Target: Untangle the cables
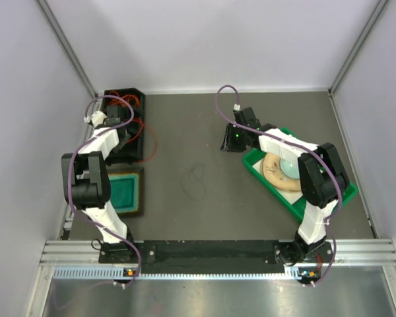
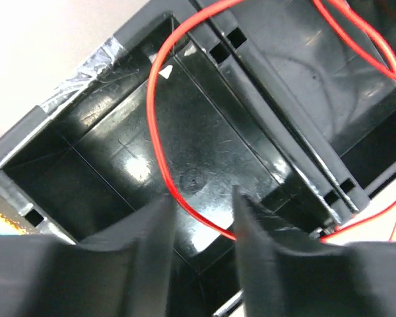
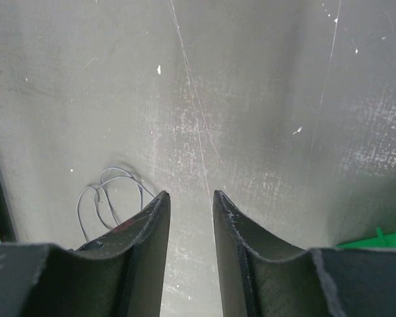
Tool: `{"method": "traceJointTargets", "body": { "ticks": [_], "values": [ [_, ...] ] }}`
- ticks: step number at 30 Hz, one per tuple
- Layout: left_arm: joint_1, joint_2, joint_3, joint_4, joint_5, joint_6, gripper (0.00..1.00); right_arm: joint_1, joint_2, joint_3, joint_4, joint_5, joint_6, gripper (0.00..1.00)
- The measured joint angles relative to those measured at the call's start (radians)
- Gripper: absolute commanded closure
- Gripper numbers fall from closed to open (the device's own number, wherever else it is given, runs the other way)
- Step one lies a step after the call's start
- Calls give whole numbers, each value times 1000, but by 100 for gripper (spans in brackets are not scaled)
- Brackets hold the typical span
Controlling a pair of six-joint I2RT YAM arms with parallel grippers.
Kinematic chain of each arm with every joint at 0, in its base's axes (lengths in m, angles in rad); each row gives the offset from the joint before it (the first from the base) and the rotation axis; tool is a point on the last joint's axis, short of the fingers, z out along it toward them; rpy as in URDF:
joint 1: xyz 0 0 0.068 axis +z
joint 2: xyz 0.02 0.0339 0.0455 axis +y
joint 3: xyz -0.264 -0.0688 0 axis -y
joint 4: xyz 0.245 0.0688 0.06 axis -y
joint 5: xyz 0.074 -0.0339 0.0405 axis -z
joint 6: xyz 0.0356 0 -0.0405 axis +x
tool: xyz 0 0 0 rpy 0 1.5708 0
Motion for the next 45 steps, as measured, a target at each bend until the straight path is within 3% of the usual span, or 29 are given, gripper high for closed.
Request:
{"method": "traceJointTargets", "body": {
  "ticks": [1,2,15,24,32,39,42,44,45],
  "values": [
    [0,6,0,-1,0,2,92,0,0,0,0,0,0,67],
    [0,11,0,-1,3,5,100,0,0,0,0,0,0,67],
    [1,-35,130,4,23,54,100,0,0,0,0,0,0,67],
    [2,80,376,55,-16,85,100,0,0,0,-2,-2,0,67],
    [13,216,429,47,-85,113,100,0,2,0,-4,-5,0,68],
    [15,222,407,52,-164,106,100,0,13,0,-5,-9,0,68],
    [15,222,369,67,-180,109,90,0,15,1,-5,-11,0,68],
    [15,229,353,72,-191,118,71,0,15,1,-5,-11,0,68],
    [15,234,353,75,-193,127,55,0,15,1,-5,-11,0,68]
  ]
}}
